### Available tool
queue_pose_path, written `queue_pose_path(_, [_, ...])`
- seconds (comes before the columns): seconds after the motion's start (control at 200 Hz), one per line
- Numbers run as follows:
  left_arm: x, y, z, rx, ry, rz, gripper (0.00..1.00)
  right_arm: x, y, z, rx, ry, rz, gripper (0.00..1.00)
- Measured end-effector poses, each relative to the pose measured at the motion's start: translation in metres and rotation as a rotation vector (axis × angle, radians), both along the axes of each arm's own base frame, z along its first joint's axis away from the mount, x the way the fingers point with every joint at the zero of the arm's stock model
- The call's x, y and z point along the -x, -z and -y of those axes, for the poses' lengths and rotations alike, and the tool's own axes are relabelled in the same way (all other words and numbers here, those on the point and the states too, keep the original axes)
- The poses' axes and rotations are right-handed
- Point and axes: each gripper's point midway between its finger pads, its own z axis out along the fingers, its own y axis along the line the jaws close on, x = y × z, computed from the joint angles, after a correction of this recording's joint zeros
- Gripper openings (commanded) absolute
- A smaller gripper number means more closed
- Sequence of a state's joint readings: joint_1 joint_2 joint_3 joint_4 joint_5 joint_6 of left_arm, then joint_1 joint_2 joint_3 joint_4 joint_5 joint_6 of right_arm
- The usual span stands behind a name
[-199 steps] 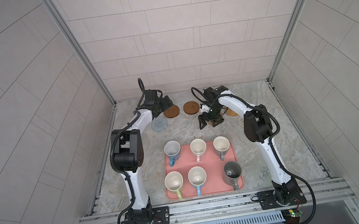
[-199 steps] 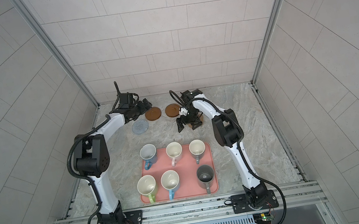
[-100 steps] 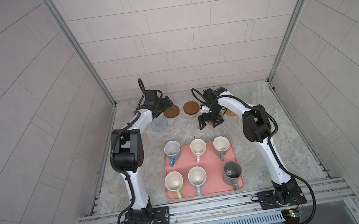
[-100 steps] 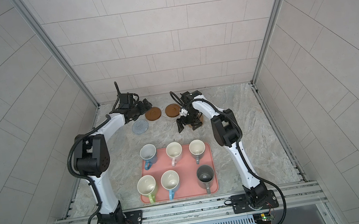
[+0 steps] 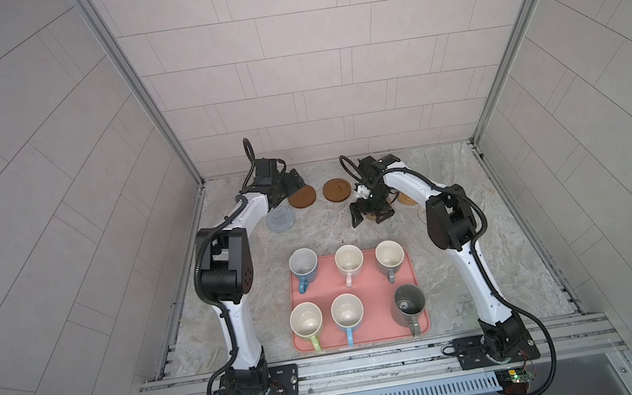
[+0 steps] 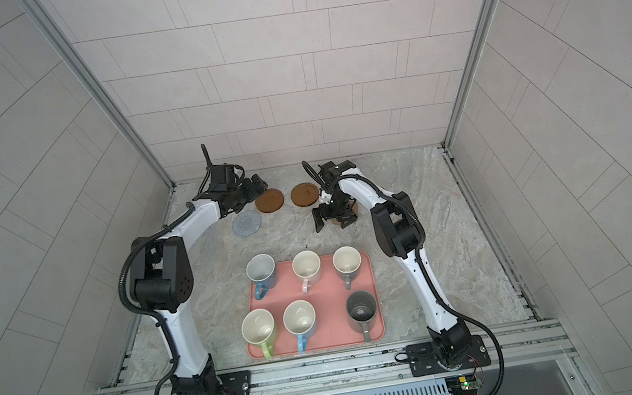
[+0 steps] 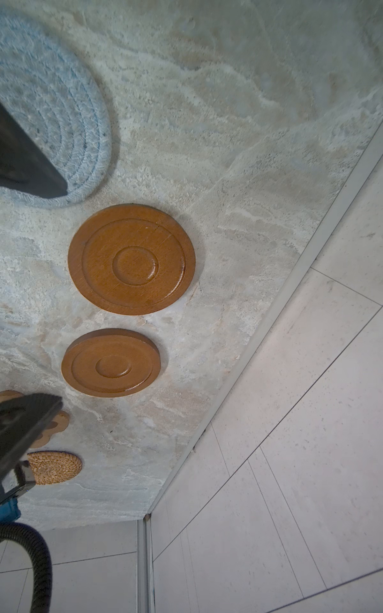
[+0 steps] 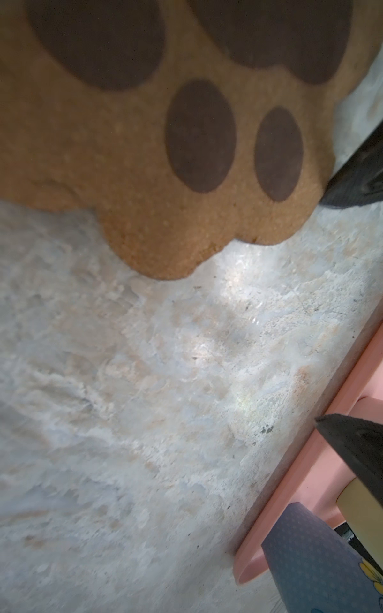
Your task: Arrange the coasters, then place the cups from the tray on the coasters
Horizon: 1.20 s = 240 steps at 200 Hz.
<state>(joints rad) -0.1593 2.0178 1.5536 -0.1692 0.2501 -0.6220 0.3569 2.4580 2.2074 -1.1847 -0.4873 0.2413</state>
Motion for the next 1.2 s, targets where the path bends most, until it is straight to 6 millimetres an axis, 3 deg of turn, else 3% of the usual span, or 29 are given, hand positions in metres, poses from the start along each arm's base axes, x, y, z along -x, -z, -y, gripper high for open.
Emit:
queue_pose_path(0.831, [0.0,0.0,0.001,0.002,0.003,-0.001,1.0,-0.06,0.003,0.038,0.092,0.24,0.12,0.99])
queue_pose_path(1.011, [0.0,0.0,0.001,0.002,0.003,-0.001,1.0,-0.06,0.003,0.041,0.101,0.248,0.121,0.99])
queue_pose_path(1.201, [0.0,0.0,0.001,0.003,0.004,-0.001,1.0,-0.044,-0.002,0.029,0.018,0.179,0.088,0.99])
